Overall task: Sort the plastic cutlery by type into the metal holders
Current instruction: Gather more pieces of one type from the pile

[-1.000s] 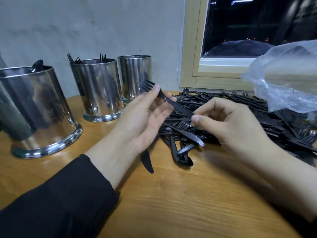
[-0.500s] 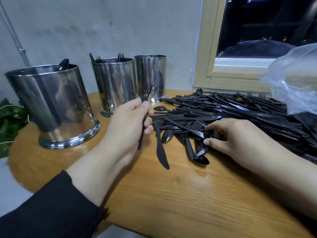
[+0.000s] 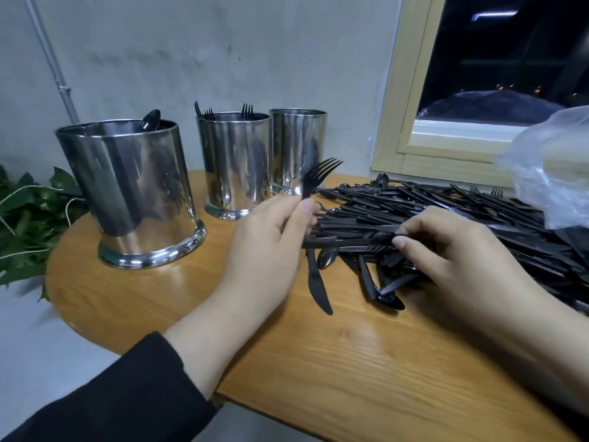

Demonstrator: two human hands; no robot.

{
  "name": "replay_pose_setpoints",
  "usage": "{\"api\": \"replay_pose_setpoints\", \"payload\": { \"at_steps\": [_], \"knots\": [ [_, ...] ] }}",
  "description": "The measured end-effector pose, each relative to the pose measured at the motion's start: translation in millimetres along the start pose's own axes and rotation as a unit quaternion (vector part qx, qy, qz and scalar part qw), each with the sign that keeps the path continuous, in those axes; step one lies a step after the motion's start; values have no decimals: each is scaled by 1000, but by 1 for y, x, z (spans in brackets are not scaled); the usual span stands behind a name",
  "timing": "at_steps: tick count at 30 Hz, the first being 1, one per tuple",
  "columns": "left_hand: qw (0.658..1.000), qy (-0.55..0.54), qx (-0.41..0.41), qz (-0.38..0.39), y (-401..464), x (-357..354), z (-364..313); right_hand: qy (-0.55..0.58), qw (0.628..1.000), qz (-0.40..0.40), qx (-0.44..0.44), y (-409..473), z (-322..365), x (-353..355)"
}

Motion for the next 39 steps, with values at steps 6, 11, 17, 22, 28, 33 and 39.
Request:
{"api": "replay_pose_setpoints", "payload": {
  "at_steps": [6, 11, 17, 22, 28, 33, 39],
  "knots": [
    [994, 52, -8, 96, 1, -13, 3, 95, 994, 8, 62, 7, 48, -25],
    [996, 17, 81, 25, 12, 2, 23, 137, 990, -19, -25, 24, 47, -41],
    [953, -140, 269, 25, 7, -1, 51, -161, 976, 144, 38, 11, 59, -81],
    [921, -212, 321, 56, 2, -10, 51, -143, 972, 188, 22, 7, 54, -89],
    [906, -256, 333, 58, 2, -13, 59, -87, 976, 194, -39, 6, 52, -85],
    [922, -253, 291, 35, 7, -8, 52, -52, 984, 167, -31, 7, 50, -78],
    [994, 19, 102, -21, 13, 11, 38, -22, 992, 102, 70, 15, 51, -50]
  ]
}}
Point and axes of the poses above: each hand's wrist, its own y-axis towards the middle knuckle, its own x-axis out of the back of the hand, z = x × y, the point moved 6 cm from there along y, towards the middle knuckle, and after that the axes turned 6 degrees about y, right-handed, at the moved point
